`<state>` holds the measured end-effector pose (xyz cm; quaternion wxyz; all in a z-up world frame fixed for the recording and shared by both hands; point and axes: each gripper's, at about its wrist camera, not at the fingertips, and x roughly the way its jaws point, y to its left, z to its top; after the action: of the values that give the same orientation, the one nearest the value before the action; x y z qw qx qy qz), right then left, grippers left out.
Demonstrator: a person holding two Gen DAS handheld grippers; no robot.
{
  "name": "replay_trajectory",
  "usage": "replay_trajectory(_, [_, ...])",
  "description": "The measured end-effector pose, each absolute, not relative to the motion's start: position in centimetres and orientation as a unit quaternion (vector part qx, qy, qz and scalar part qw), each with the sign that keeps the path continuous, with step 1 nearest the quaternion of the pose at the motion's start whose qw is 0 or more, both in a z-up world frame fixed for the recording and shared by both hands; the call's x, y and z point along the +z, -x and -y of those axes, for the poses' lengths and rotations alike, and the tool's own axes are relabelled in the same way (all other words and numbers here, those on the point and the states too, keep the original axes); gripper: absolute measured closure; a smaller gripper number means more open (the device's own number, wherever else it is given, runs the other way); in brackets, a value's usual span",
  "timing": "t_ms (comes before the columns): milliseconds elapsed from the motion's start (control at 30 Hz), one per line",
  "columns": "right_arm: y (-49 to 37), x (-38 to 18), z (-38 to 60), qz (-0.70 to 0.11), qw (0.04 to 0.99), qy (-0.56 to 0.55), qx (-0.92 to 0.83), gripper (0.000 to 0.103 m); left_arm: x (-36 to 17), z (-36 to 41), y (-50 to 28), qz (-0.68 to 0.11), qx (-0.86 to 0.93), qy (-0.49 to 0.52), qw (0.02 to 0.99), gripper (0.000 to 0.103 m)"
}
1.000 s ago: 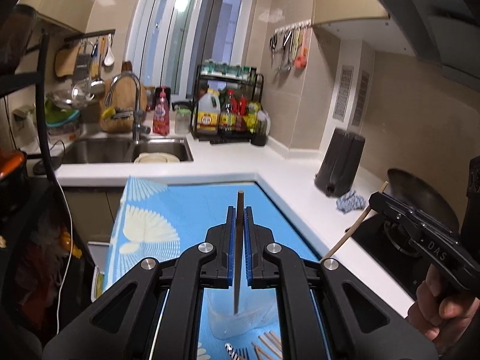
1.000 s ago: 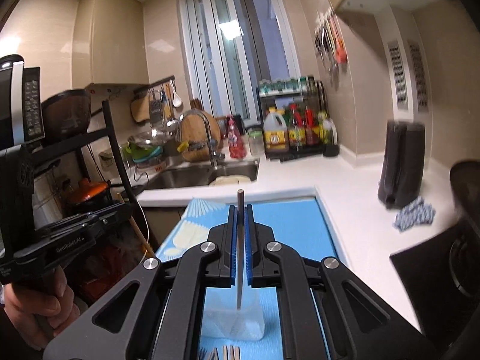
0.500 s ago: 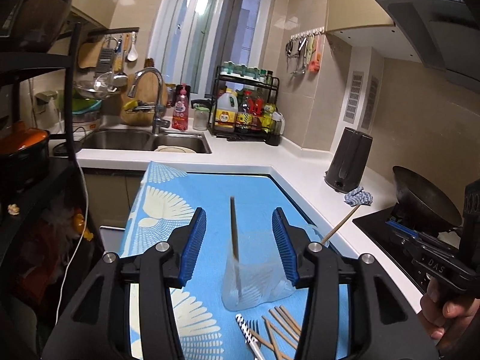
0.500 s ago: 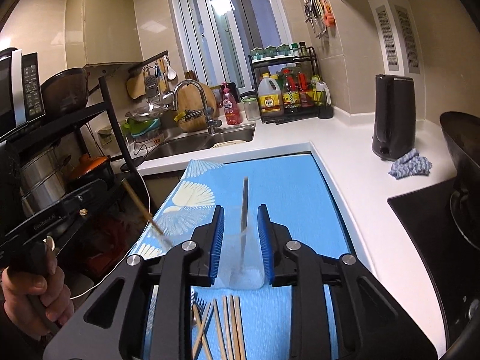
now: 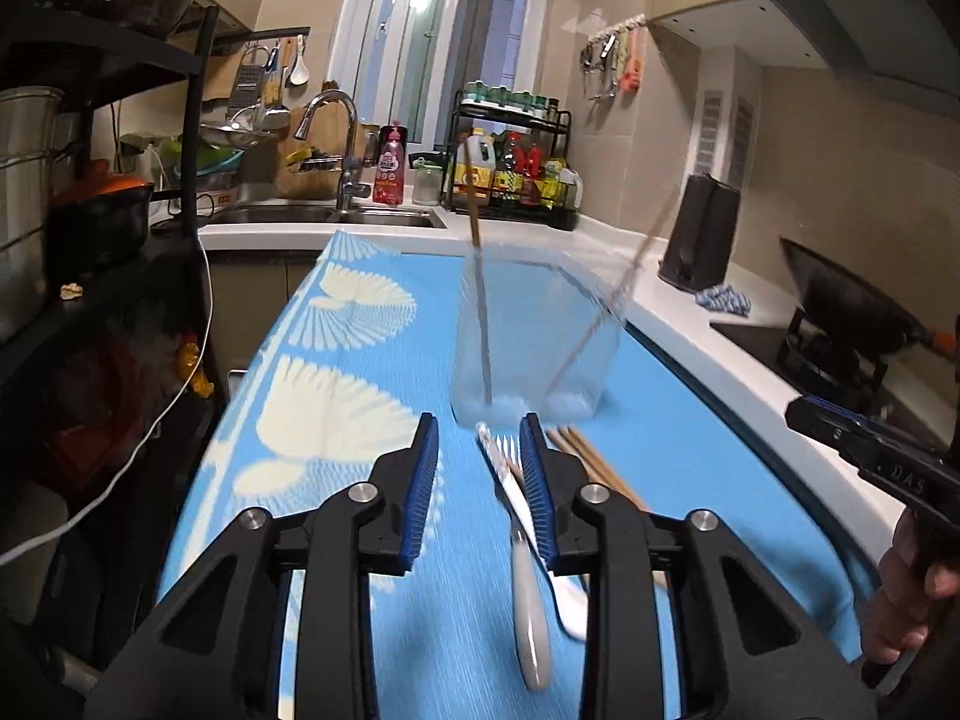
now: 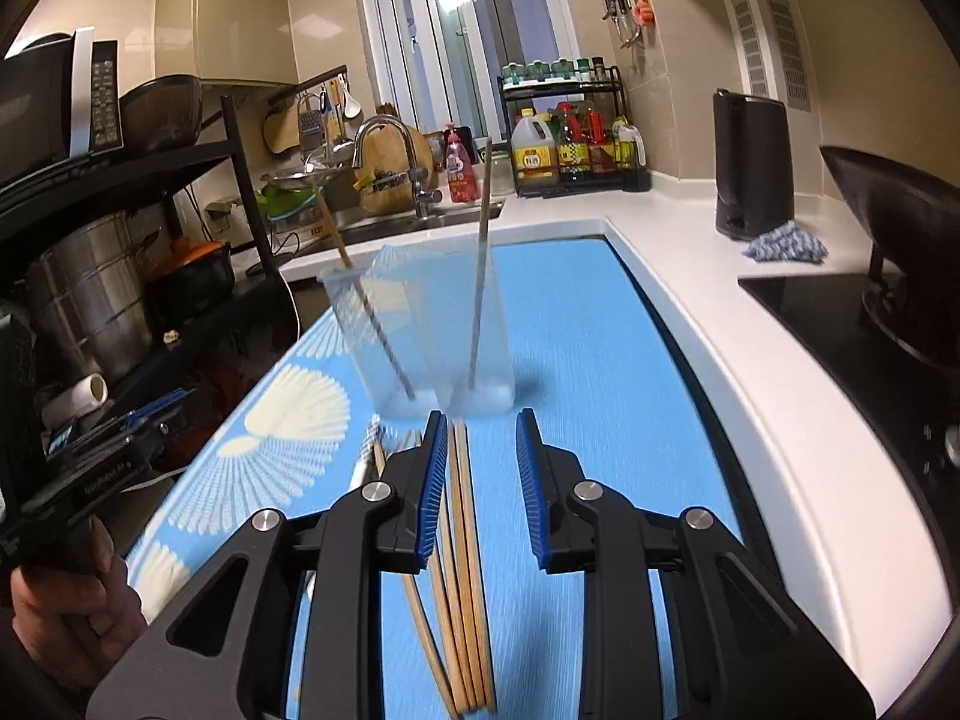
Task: Organize utensils
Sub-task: 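Grasp another wooden chopstick with the right tool while the left tool moves to the fork, then close the left tool on the white fork handle while the right tool holds its chopstick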
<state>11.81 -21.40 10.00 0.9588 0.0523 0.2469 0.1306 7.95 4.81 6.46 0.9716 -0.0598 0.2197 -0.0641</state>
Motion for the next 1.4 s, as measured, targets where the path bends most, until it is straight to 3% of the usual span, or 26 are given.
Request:
replay_trajectory(167, [-10.3,5.2,21.4,-0.292,0.944,-0.06,0.139,0.086,2.3,-3.8,-4.4,-0.23,-0.061,0.079,0.968,0.081])
replay_trajectory(467, [-11.0,1.5,20.5,-0.348,0.927,-0.033,0.138,0.087,0.1,-2.1,-3.3,-0.255,-0.088,0.06,0.961,0.081])
replay_trajectory(933, [-10.5,1.2,20.2,-0.346,0.93,0.012,0.128,0.086,-1.6,-2.0,-4.9,-0.292,-0.062,0.051,0.953,0.081])
replay_trajectory(1267, [-10.1,1.2,20.5,-0.342,0.932,0.003,0.122,0.097,-2.2,-0.8,-6.1,-0.305,-0.048,0.027,0.951,0.08])
replay_trajectory(1400, [-9.9,1.2,20.7,-0.34,0.934,0.0,0.112,0.097,-2.0,-0.9,-6.1,-0.306,-0.039,0.021,0.951,0.085])
